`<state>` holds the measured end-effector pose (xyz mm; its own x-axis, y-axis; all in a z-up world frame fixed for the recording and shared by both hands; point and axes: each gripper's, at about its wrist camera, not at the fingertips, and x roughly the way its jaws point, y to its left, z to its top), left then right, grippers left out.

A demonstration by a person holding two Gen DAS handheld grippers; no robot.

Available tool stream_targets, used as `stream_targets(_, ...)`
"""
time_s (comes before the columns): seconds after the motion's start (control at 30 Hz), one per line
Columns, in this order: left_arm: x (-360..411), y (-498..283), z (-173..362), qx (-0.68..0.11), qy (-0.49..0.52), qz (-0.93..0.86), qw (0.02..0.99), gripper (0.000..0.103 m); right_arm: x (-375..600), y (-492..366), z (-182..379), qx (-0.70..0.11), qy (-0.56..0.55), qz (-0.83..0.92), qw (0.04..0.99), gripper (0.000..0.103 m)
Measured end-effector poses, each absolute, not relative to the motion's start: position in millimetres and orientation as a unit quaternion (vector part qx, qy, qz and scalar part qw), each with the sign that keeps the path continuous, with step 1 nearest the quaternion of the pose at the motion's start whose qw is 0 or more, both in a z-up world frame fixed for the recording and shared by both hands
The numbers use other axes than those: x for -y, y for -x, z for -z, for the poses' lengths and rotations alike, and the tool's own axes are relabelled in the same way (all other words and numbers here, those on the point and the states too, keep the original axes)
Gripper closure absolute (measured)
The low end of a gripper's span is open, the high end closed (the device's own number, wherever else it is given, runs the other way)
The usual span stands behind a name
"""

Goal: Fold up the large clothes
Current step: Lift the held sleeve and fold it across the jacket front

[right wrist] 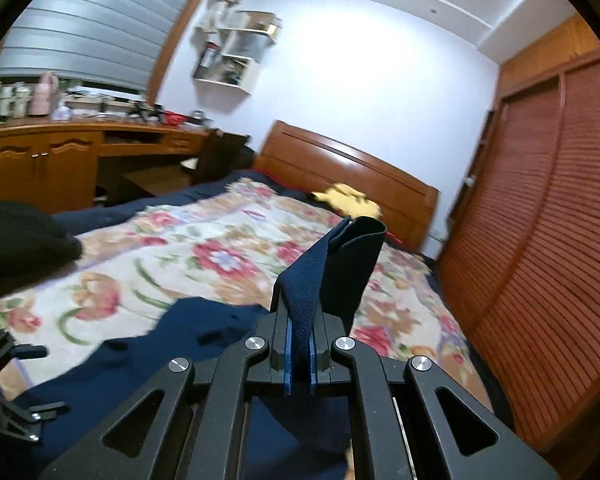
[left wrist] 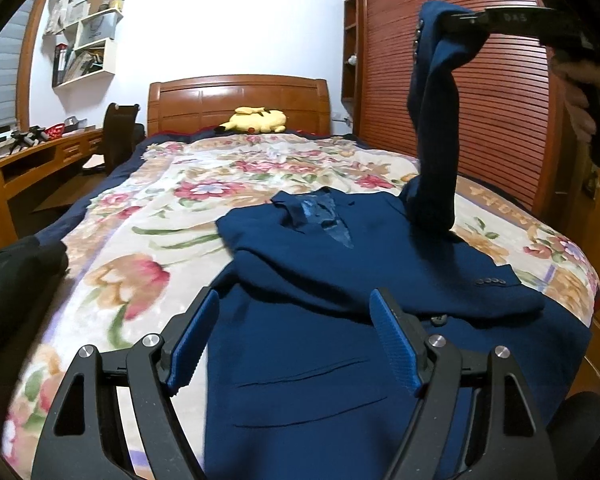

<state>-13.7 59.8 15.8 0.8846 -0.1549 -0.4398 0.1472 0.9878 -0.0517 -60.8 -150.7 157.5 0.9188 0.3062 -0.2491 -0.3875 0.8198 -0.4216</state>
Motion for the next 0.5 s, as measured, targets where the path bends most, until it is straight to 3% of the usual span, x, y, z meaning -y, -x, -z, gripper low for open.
stream_targets(0.23,-71.1,19.5,-17.4,-0.227,0.012,0.062,0.972,0.025,137.9,91.2,-137.8,-0.117,0.256,-0.221,0.934,0.097)
stream_targets(0.5,-73.4,21.6,-15.2,-0.231,0.005,0.050,0.972,0.025,145.5,67.8,-125.0,-0.193,0.243,-0.267,0.912,0.097)
